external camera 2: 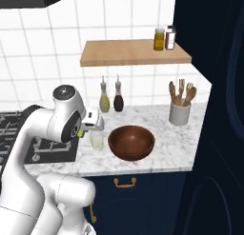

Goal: Grab a lemon wedge from the fridge and one ice cube from the ice bowl, and put them in the glass of lemonade.

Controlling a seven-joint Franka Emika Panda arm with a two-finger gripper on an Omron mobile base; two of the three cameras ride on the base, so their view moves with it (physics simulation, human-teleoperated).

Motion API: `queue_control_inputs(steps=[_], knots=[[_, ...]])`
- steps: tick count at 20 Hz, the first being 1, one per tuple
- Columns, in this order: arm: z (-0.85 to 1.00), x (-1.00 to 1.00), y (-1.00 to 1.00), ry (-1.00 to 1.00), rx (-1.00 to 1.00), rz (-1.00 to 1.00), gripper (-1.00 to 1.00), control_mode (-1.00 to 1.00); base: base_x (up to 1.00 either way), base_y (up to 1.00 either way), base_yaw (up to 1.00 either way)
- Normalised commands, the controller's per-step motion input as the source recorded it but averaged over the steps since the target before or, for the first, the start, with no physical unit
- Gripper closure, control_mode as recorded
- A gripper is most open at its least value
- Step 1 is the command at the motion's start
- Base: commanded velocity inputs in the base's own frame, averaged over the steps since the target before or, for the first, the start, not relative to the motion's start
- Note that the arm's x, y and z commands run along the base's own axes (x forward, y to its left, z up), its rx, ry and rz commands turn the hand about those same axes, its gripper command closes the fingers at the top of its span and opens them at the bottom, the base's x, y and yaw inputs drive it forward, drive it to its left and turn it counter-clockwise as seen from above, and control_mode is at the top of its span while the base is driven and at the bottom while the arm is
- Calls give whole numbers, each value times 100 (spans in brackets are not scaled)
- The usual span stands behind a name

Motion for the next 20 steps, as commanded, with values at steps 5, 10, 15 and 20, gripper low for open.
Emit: queue_control_inputs(steps=[5, 10, 15, 20], knots=[[0, 0, 0, 0, 0, 0, 100, 100, 74, 8, -3], [0, 0, 0, 0, 0, 0, 100, 100, 40, 0, 0], [0, 0, 0, 0, 0, 0, 100, 100, 0, 0, 0], [-22, 8, 0, 6, 1, 0, 100, -100, 0, 0, 0]])
